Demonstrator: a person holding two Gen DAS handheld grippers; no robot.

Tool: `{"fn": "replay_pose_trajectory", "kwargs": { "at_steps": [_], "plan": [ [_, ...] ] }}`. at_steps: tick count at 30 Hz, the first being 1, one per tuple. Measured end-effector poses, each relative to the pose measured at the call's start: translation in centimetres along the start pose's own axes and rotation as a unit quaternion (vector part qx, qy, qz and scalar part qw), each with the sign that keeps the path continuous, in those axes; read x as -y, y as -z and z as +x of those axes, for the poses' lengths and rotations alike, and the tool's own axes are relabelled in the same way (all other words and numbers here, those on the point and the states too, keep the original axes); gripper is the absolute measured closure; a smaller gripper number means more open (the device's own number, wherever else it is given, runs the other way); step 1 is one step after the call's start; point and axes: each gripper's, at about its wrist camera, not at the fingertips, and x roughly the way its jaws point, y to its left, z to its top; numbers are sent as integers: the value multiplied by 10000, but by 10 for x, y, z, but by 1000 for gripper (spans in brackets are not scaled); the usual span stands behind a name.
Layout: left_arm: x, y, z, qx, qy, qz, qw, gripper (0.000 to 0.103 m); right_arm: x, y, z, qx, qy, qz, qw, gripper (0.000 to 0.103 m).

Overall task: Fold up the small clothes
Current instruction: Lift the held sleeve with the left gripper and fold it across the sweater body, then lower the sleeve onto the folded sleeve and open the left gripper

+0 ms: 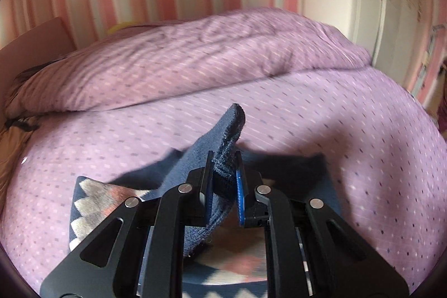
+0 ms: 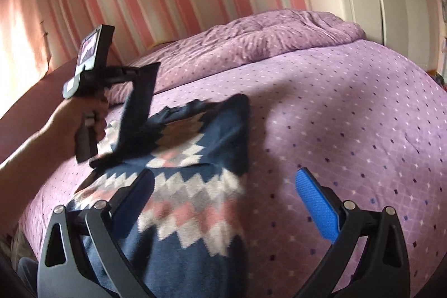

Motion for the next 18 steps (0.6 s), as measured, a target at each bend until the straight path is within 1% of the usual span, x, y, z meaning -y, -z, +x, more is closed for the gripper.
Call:
{"fn": "replay_pose_trajectory", "kwargs": {
  "at_steps": [4,8,12,14,18],
  "plan": [
    [53,20,22,-206,183,218,9994,92,14,6,12,-155,119,55,9998,2],
    [87,40,38,-377,231,323,9985,92,23,4,17,-184,97,151,9997,2],
    [97,55,50,-503,175,316,9981,92,25,1,20,-162,119,148,9997,2],
    [100,62,54,-533,103,404,9977,92,26,1,20,-160,146,152,9996,2],
    [102,67,63,-612,30,410,9973,92,32,1,19,-143,177,190,9996,2]
  ]
}}
